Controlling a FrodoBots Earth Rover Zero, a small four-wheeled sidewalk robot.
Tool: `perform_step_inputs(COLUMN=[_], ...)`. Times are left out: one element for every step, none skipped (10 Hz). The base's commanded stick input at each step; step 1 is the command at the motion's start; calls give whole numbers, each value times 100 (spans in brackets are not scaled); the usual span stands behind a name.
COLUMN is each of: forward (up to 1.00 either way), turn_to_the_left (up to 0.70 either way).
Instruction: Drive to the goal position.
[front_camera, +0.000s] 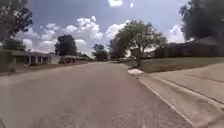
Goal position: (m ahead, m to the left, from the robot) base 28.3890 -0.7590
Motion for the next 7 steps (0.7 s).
perform_step_inputs(forward=[70, 70, 70, 70, 70, 70, 70], turn_to_the_left=[0, 0, 0, 0, 0, 0, 0])
